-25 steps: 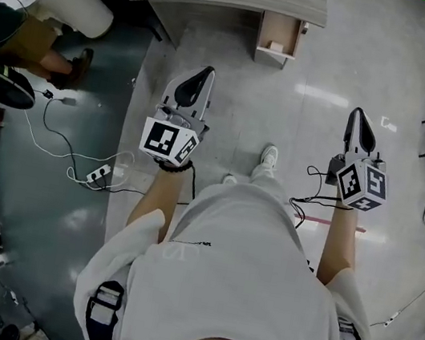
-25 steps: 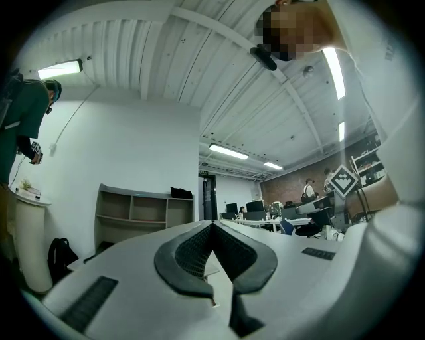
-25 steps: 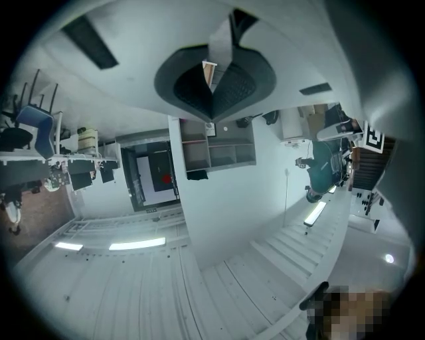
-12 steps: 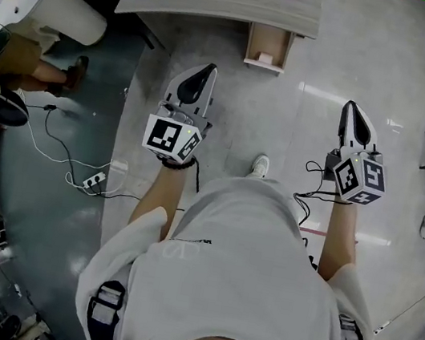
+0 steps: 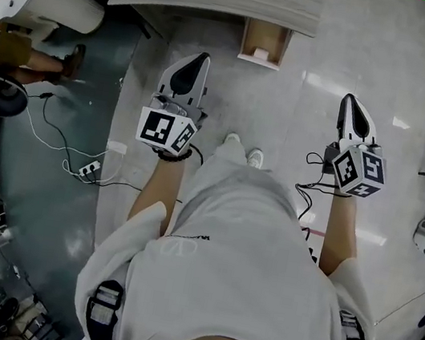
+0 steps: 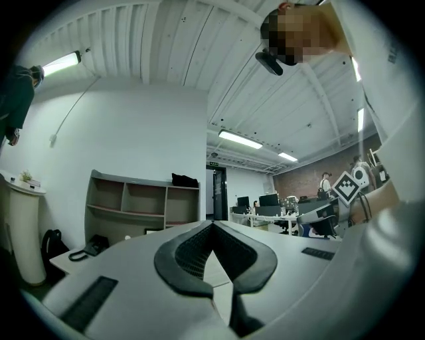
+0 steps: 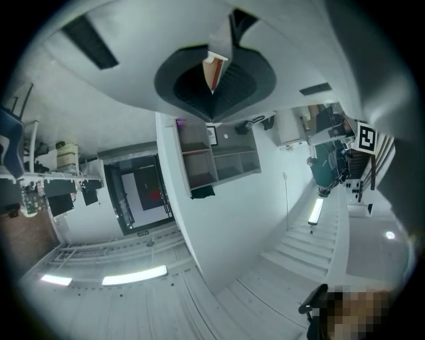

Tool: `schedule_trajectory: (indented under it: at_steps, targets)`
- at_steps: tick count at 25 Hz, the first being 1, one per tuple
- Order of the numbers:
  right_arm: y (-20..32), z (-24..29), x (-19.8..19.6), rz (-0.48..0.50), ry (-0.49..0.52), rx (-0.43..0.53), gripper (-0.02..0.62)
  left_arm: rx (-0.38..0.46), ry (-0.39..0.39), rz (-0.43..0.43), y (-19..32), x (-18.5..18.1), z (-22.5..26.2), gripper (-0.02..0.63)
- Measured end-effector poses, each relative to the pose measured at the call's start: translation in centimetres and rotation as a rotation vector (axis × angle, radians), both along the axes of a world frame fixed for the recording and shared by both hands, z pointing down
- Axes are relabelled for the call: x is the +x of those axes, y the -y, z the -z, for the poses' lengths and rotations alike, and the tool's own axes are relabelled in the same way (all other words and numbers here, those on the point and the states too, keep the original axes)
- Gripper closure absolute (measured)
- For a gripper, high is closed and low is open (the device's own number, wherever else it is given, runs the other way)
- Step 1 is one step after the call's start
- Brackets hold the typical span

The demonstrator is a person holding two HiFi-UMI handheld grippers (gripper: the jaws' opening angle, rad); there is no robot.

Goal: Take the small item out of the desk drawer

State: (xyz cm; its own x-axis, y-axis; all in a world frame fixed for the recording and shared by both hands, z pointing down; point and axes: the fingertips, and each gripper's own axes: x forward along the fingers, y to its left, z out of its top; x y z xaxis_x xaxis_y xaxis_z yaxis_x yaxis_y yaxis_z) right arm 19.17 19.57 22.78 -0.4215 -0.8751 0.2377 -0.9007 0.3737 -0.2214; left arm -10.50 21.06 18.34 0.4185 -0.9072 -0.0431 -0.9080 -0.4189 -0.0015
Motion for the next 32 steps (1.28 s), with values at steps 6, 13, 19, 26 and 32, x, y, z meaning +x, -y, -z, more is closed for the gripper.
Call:
schedule_trajectory:
  at_steps: [6,13,19,26,32]
  targets:
    - [2.5,-2.7,-2.8,0.061,0.004,-0.060,0.594,-0.049,-0.012,-0.016,2.6,0.4,-2.2,0.606]
    - [7.3,-6.0,-6.0,0.104,-0.026,-0.115,0.594,-0.084,-0.011,-0.064,8.4,0.9,-5.0,0.606]
    - [12.0,-8.8,-9.6,0.140,-0.066,-0.140,0.594,-0.126,-0.038,-0.120,14.7,0.6,-9.3,0.606]
    - [17.6,-12.9,-14.4,0.217,-0.094,-0.127,0.594,-0.196,-0.032,-0.159,20.7,0.0,-15.9,0.606]
    - [21.4,-17.3,-16.3,0.229,-0.113,-0.187,0.594,-0.304,-0.042,-0.187,24.2,1.0,-21.9,0.604]
